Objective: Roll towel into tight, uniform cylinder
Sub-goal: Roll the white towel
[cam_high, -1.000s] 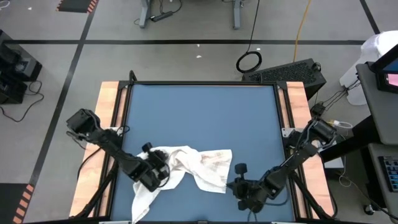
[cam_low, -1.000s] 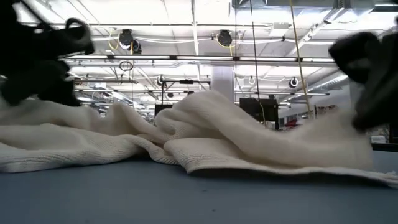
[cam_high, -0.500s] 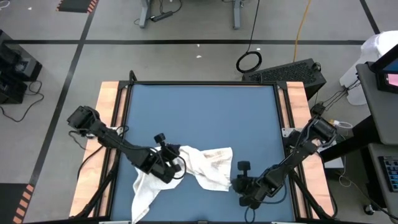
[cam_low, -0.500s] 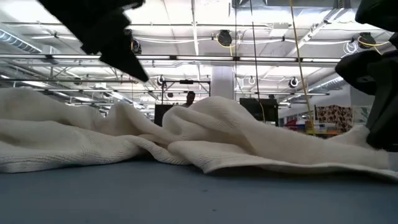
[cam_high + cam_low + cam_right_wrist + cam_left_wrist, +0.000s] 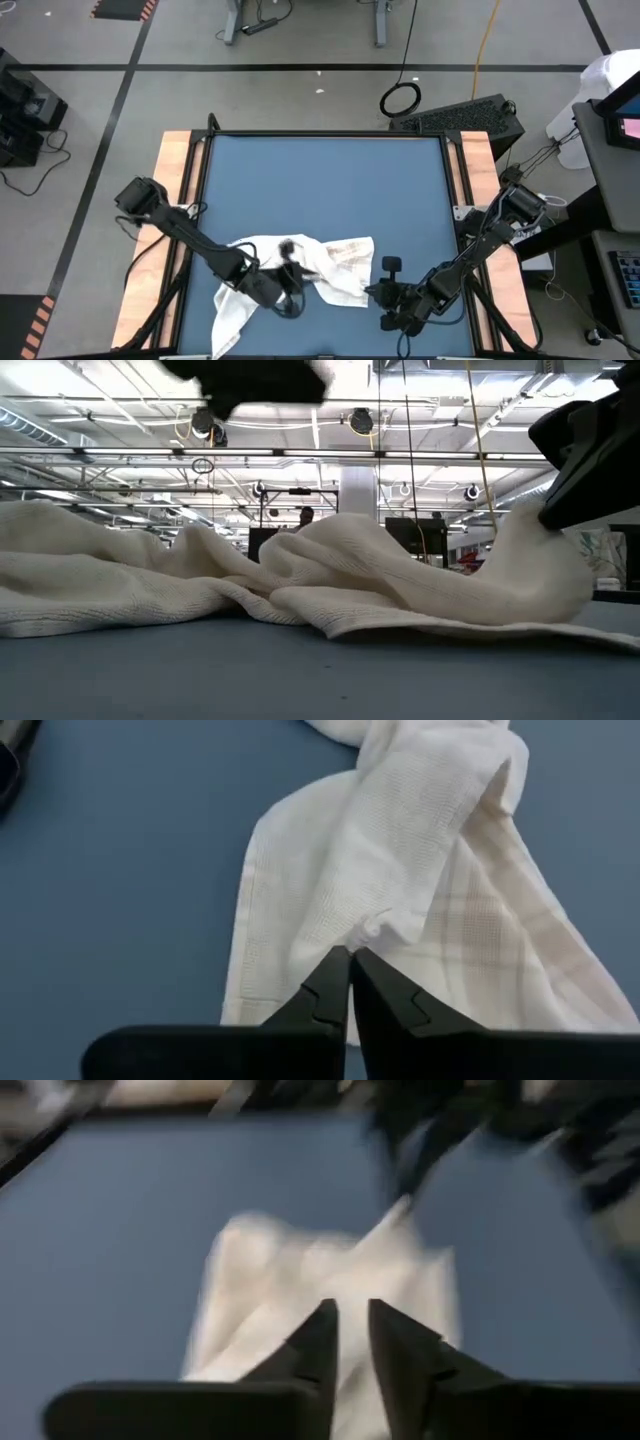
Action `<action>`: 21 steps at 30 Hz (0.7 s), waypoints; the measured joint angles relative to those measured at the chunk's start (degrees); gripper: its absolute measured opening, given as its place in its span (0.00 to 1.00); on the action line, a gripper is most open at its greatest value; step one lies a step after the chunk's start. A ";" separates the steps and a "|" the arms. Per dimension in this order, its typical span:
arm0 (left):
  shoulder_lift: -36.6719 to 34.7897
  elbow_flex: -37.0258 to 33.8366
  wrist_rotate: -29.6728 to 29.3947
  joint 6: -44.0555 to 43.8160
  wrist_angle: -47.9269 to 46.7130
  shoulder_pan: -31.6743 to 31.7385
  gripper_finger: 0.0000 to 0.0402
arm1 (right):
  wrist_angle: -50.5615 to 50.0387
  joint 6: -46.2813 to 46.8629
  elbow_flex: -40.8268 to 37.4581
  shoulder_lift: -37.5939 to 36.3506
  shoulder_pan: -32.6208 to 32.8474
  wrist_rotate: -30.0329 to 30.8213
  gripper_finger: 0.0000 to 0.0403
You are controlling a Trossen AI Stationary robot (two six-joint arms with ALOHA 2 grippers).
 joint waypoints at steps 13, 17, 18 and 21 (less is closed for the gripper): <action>20.28 8.27 7.39 16.96 22.07 4.86 0.56 | 5.83 -9.02 0.02 0.04 1.11 0.93 0.03; 23.10 11.67 12.88 18.24 21.86 6.36 0.56 | 6.55 -10.25 0.02 0.07 2.00 1.02 0.03; 23.65 12.34 14.19 18.18 21.00 6.79 0.56 | 6.96 -10.30 0.02 0.07 2.04 1.05 0.03; 24.68 13.91 15.42 17.93 16.95 7.45 0.50 | 7.01 -10.30 0.02 0.07 2.01 1.02 0.03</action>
